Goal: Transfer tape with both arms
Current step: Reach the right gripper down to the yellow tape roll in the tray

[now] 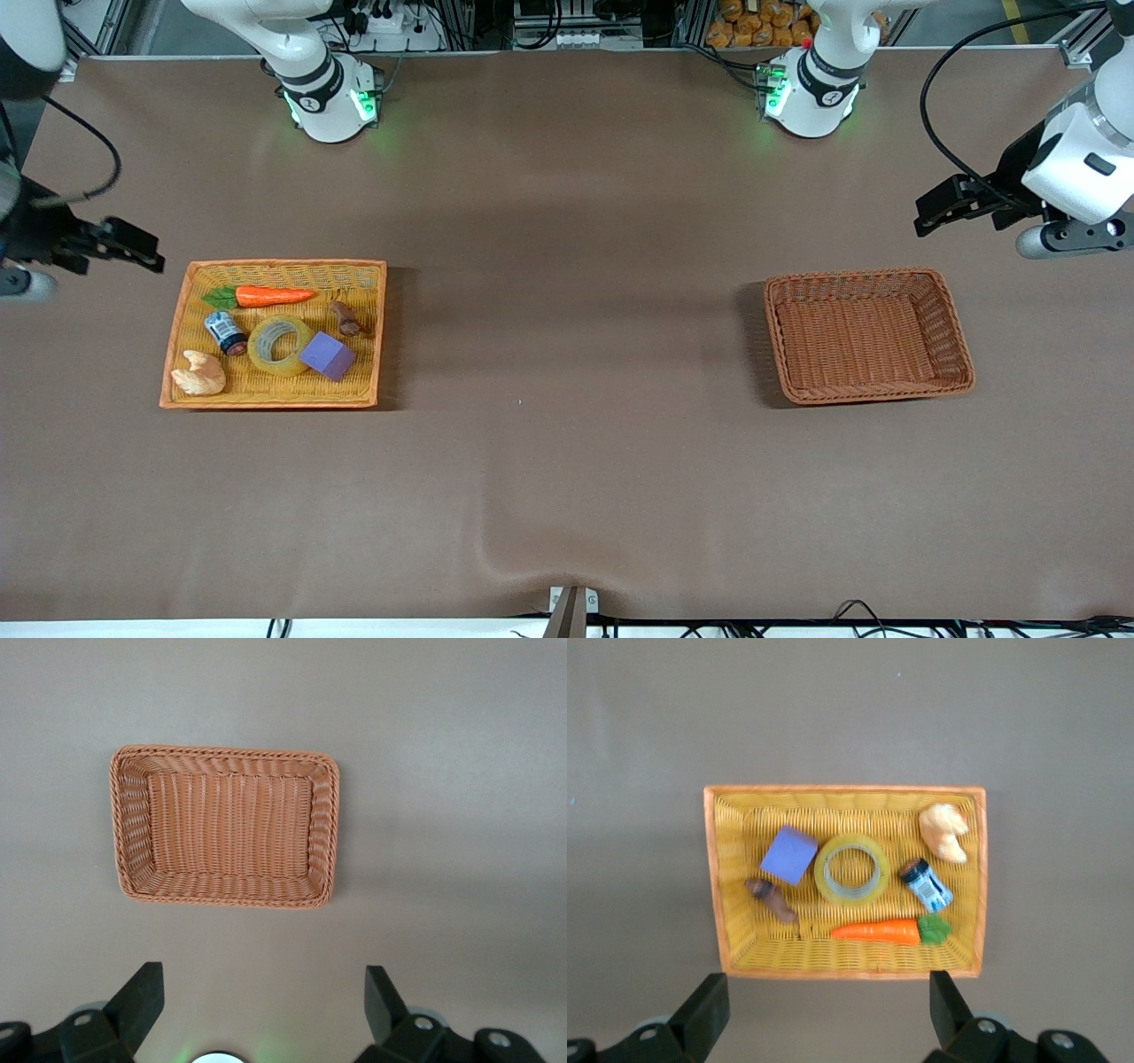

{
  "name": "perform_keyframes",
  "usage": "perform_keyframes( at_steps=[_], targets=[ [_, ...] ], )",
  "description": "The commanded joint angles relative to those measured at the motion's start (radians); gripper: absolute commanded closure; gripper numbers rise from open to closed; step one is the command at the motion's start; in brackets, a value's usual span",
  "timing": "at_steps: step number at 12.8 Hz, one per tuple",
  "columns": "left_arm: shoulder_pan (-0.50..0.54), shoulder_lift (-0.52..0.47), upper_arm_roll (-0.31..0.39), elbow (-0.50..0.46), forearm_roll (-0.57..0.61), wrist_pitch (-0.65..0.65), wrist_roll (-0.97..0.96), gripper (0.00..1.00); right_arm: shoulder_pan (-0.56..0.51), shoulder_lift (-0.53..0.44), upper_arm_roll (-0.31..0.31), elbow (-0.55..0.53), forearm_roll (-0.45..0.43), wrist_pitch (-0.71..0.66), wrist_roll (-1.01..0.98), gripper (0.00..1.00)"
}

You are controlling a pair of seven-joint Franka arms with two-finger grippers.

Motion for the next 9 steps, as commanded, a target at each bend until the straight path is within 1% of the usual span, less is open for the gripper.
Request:
perform_keyframes(
  at_steps=[1,5,7,8,9],
  targets=[
    [-0.005,0.006,-0.005,0.011,-0.021,-0.011,0.016,0.00,-0.011,-0.026,0.015,-0.195,0.002,0.196,-0.029,0.00],
    [0.001,0.006,-0.008,0.019,-0.018,-0.011,0.012,0.00,0.003,-0.009,0.017,-0.448,0.002,0.429,-0.053,0.00],
    [0.022,0.003,0.002,0.018,-0.016,-0.011,0.008,0.00,-0.006,0.019,0.015,-0.593,0.004,0.630,-0.197,0.00],
    [0.032,0.006,0.001,0.018,-0.019,-0.011,0.015,0.00,-0.015,0.051,0.015,-0.623,0.004,0.694,-0.252,0.00],
    [0.024,0.006,0.000,0.019,-0.015,-0.011,0.009,0.00,-0.022,0.086,0.015,-0.625,0.002,0.700,-0.266,0.00]
  ],
)
